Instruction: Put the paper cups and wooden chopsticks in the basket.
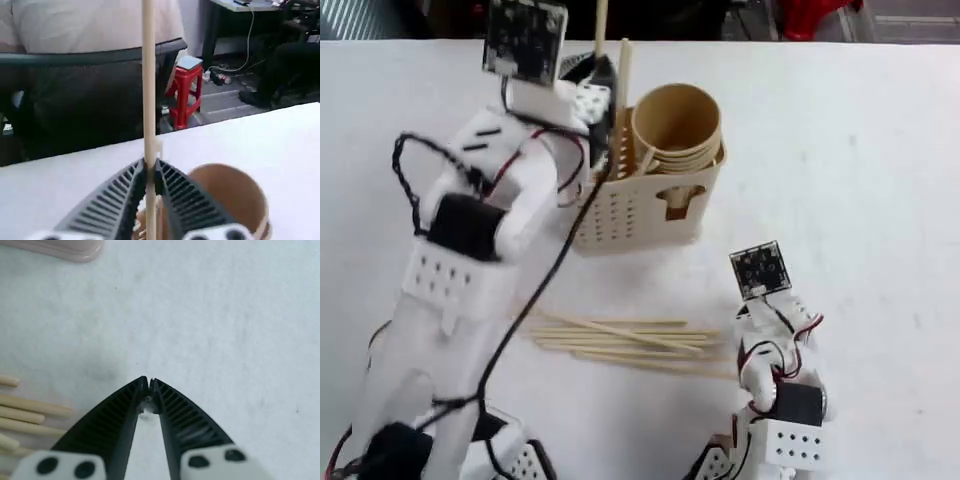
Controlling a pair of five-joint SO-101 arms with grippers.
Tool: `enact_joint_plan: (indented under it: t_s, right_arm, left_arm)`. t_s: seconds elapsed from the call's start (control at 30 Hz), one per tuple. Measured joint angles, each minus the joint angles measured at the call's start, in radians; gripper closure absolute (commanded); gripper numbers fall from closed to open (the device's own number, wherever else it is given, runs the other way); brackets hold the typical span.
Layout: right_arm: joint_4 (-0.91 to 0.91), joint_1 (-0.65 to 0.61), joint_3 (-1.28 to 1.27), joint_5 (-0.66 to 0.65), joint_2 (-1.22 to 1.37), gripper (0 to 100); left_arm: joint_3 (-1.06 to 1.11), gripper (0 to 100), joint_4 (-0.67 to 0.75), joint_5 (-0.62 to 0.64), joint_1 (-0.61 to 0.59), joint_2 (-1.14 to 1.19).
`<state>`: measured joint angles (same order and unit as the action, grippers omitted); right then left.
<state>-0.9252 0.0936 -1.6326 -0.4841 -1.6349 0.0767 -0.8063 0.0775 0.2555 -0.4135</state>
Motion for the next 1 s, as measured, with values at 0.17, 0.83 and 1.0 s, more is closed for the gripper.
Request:
enact_joint_plan:
  t_s: [0.17,0.83,1.0]
  right_arm:
    - [0.0,0.002,0.0,0.0,-0.006,97.8]
    - [0.009,-0.018,-0.015,-0.037,-0.009,97.8]
    - [0.009,-0.014,-0.015,-0.037,-0.009,97.8]
  left_arm:
    - [0.072,98,0.068,0.005,-0.026,0.012]
    - [0.229,88,0.015,-0.063,-0.023,-0.167]
    - [0.23,88,-0.299,-0.298,-0.014,-0.276]
